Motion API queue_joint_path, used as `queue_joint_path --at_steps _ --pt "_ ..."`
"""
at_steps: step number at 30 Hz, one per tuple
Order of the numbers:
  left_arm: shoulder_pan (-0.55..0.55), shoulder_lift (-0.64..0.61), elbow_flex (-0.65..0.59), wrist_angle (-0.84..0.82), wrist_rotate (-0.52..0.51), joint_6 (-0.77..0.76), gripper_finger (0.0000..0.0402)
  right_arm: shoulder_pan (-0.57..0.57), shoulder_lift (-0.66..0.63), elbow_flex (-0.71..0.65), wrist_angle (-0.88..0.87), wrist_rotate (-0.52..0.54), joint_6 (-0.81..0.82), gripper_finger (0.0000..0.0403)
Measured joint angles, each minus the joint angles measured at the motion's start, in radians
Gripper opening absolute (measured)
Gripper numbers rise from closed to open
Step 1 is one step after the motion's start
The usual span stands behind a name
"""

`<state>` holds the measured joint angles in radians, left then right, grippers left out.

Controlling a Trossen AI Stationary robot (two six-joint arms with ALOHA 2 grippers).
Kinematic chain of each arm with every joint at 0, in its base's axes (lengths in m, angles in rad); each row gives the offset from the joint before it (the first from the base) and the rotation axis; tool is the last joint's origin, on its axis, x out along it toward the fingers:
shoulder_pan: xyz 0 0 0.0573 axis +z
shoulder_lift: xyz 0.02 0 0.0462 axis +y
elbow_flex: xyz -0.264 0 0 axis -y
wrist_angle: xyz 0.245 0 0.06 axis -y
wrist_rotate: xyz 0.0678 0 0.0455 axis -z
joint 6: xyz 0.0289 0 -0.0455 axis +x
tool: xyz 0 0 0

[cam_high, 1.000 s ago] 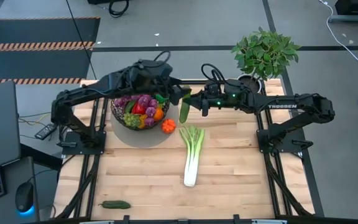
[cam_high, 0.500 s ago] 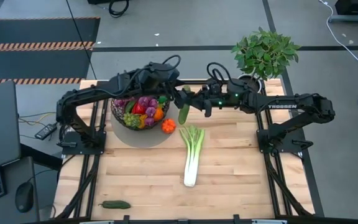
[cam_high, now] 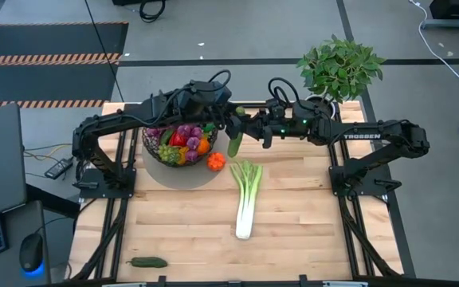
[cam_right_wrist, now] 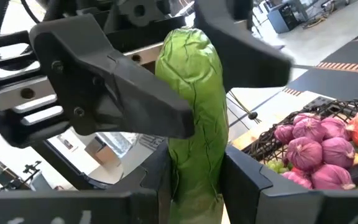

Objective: Build produce basket
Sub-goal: Put the green cucumber into the wire basket

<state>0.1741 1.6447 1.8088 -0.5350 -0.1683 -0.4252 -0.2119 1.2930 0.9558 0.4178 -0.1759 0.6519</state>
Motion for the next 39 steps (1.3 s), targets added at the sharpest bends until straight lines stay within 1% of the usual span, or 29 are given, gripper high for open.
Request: queue_joint_path --at_steps 5,7,8,13,15,18,22,27,31,36,39 --pt "0.000 0.000 0.000 0.003 0.004 0.000 0.0125 0.000 0.000 0.000 -0.005 0.022 0.010 0.0116" --pt "0.002 0.000 0.000 0.003 0.005 0.000 0.0093 0.000 0.000 0.000 -0.005 0.025 0.010 0.0121" --pt "0.005 0.000 0.000 0.003 0.005 0.000 0.0084 0.000 0.000 0.000 -0.005 0.026 0.010 0.0124" --pt "0.013 0.000 0.000 -0.004 0.008 0.000 0.0083 0.000 0.000 0.001 -0.016 0.030 0.011 0.0141" --pt "0.020 0.000 0.000 -0.016 0.007 0.000 0.0093 0.000 0.000 0.002 -0.032 0.034 0.020 0.0151" --pt "0.033 -0.015 0.000 -0.049 -0.009 0.005 0.0116 0.000 0.000 0.002 -0.093 0.031 0.036 0.0171" --pt "0.058 -0.042 0.002 -0.138 -0.011 0.005 0.0121 0.000 0.000 0.002 -0.177 0.023 0.042 0.0207" --pt "0.109 -0.104 0.002 -0.371 -0.017 0.003 0.0104 0.000 0.000 0.001 -0.277 0.012 0.063 0.0246" --pt "0.156 -0.136 0.001 -0.600 -0.038 0.004 0.0101 0.000 0.000 0.001 -0.296 0.002 0.064 0.0259" --pt "0.197 -0.139 0.000 -0.812 -0.077 0.042 0.0121 0.000 0.000 0.001 -0.292 0.002 0.063 0.0258" --pt "0.207 -0.131 0.001 -0.860 -0.148 0.074 0.0139 0.000 0.000 0.001 -0.293 0.002 0.063 0.0257"
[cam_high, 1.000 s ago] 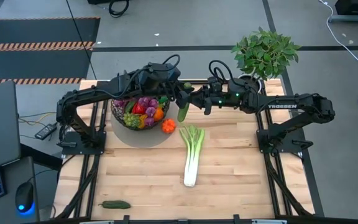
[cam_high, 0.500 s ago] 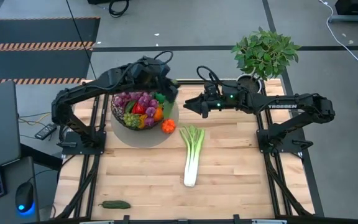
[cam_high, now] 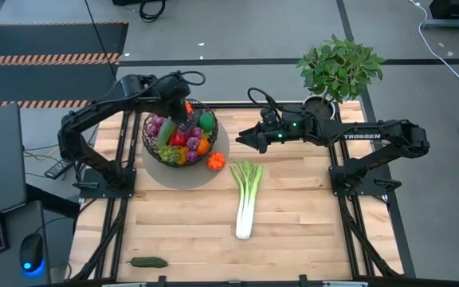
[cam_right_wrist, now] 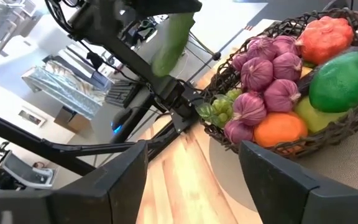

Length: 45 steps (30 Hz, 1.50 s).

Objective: Build produce basket
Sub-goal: Put the green cucumber into the wire basket, then put the green chili pepper into the wire basket

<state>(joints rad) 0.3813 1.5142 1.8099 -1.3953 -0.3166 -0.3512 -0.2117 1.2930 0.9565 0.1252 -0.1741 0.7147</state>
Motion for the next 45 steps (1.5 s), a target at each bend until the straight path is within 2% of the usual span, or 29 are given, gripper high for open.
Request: queue_joint_path --at_steps 2,9,13,16,21,26,34,42,45 --pt "0.008 0.006 -0.001 -0.013 -0.046 0.017 0.0155 0.000 0.000 0.000 0.000 0.000 0.000 0.0257" --pt "0.032 0.017 -0.001 -0.017 -0.084 0.109 0.0231 0.000 0.000 0.000 -0.004 0.000 0.000 0.0256" --pt "0.029 0.020 -0.001 -0.038 -0.082 0.100 0.0271 0.000 0.000 0.000 -0.009 0.000 0.000 0.0255" --pt "-0.004 0.020 -0.001 -0.048 -0.027 0.077 0.0286 0.000 0.000 -0.001 -0.025 -0.002 0.000 0.0255" --pt "-0.102 0.020 -0.001 -0.127 0.142 0.055 0.0287 0.000 0.000 -0.001 -0.074 -0.003 0.000 0.0255" --pt "-0.224 0.020 -0.001 -0.174 0.243 -0.006 0.0287 0.000 0.000 -0.001 -0.125 -0.003 -0.002 0.0255" --pt "-0.434 0.026 -0.001 -0.176 0.264 -0.036 0.0286 0.000 0.000 -0.001 -0.150 -0.043 -0.014 0.0255" --pt "-0.547 0.022 -0.001 -0.175 0.340 -0.161 0.0286 0.000 0.000 -0.001 -0.215 -0.159 -0.052 0.0255" --pt "-0.608 0.007 -0.001 -0.176 0.354 -0.216 0.0286 0.000 0.000 -0.001 -0.240 -0.168 -0.081 0.0255"
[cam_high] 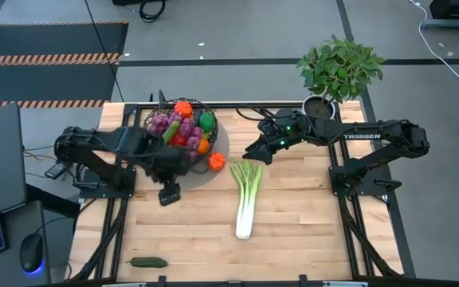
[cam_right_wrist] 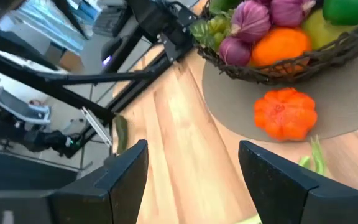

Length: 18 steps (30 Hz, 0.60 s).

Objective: Build produce basket
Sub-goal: Put the green chili pepper into the wire basket

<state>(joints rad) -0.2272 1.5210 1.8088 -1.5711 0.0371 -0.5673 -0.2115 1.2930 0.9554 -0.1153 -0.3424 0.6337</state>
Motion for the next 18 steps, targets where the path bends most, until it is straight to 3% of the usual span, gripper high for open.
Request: queue_joint_path --at_steps 3,11,18 --pt "-0.082 -0.037 -0.048 0.001 0.003 -0.066 0.0286 0.000 0.000 0.000 -0.004 0.000 -0.015 0.0255" --pt "-0.319 -0.171 -0.336 0.038 0.067 -0.384 0.0286 0.000 0.000 0.000 0.006 0.004 -0.017 0.0255" --pt "-0.515 -0.170 -0.447 0.130 0.066 -0.338 0.0286 0.000 0.000 0.000 0.003 0.035 0.012 0.0255"
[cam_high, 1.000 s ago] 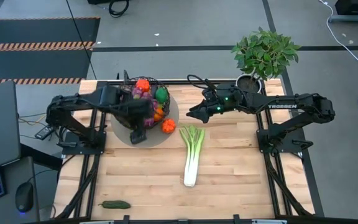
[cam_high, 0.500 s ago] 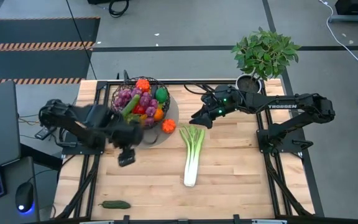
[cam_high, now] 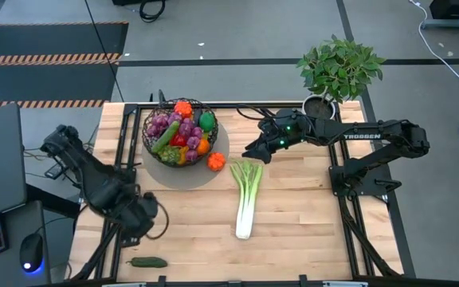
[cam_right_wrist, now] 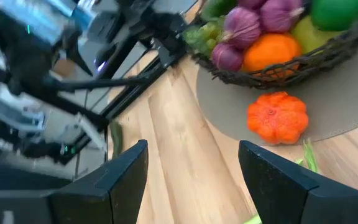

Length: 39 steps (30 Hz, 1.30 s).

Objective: Build produce basket
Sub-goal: Put the green chili pepper into the wire basket

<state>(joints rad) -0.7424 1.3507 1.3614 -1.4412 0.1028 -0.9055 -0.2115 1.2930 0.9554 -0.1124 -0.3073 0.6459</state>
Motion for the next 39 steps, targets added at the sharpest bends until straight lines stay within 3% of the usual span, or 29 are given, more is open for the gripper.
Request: queue_joint_path --at_steps 5,9,14,23,31,39 --pt "-0.128 0.001 -0.099 0.045 -0.003 -0.055 0.0286 0.015 0.000 0.000 0.030 0.130 0.147 0.0255" --pt "-0.231 0.001 -0.200 0.218 -0.033 -0.105 0.0286 0.040 0.000 0.000 0.080 0.225 0.198 0.0255" --pt "-0.309 0.001 -0.352 0.394 -0.044 -0.182 0.0286 0.068 0.000 0.000 0.089 0.257 0.280 0.0255" --pt "-0.357 0.003 -0.490 0.786 -0.090 -0.217 0.0286 0.127 0.000 0.000 0.089 0.320 0.418 0.0255" --pt "-0.366 0.004 -0.533 0.832 -0.113 -0.260 0.0286 0.171 0.000 0.000 0.084 0.369 0.481 0.0255" --pt "-0.348 0.006 -0.634 1.015 -0.026 -0.346 0.0286 0.196 0.000 0.000 0.079 0.370 0.500 0.0255"
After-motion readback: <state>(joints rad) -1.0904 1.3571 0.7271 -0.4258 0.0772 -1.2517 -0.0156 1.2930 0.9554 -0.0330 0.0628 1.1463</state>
